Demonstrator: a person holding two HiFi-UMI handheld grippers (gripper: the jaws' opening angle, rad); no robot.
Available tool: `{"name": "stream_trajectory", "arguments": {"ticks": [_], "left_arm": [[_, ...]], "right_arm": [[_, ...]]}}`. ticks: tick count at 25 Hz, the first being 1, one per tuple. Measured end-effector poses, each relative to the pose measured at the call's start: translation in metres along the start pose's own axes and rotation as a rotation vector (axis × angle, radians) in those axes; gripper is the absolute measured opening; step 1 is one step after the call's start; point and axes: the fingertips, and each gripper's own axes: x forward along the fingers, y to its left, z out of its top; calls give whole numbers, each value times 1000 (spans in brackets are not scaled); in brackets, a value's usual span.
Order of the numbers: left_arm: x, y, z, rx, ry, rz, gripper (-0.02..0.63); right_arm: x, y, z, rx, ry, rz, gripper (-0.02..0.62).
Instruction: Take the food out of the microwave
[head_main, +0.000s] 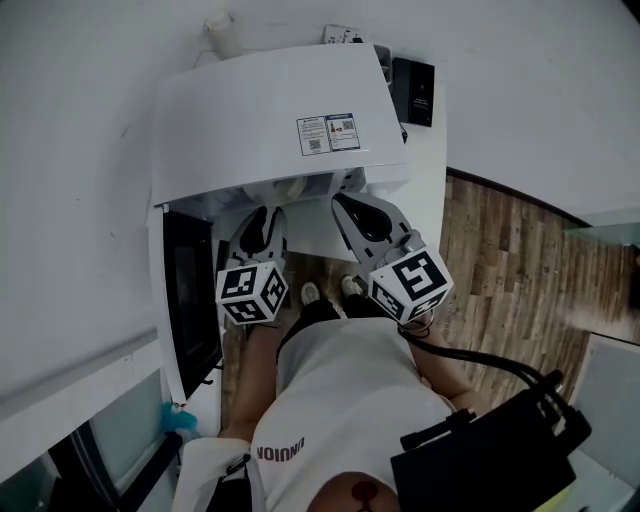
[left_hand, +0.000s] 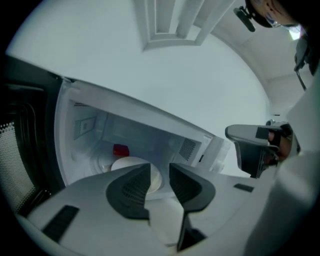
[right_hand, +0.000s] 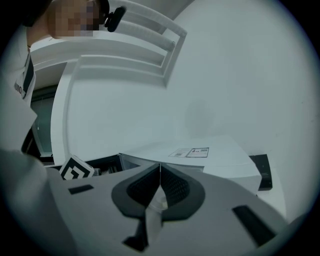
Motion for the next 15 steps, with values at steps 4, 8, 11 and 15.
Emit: {"name": "stream_trajectory", "arguments": {"ticks": [4,8,11,15], "left_arm": [[8,9,-14,-74,41,6,114],[13,18,-26,-230,70,3,126],[18,25,-34,-315,86,1,132],[25,33,-43,-420,92,6,132]], "right_arm": [[2,0,-1,5,5,0,22],[6,3,-2,3,13,9,23],[8,4,-2,2,18,12,23],[11,3,-1,-4,18,10,23]]}}
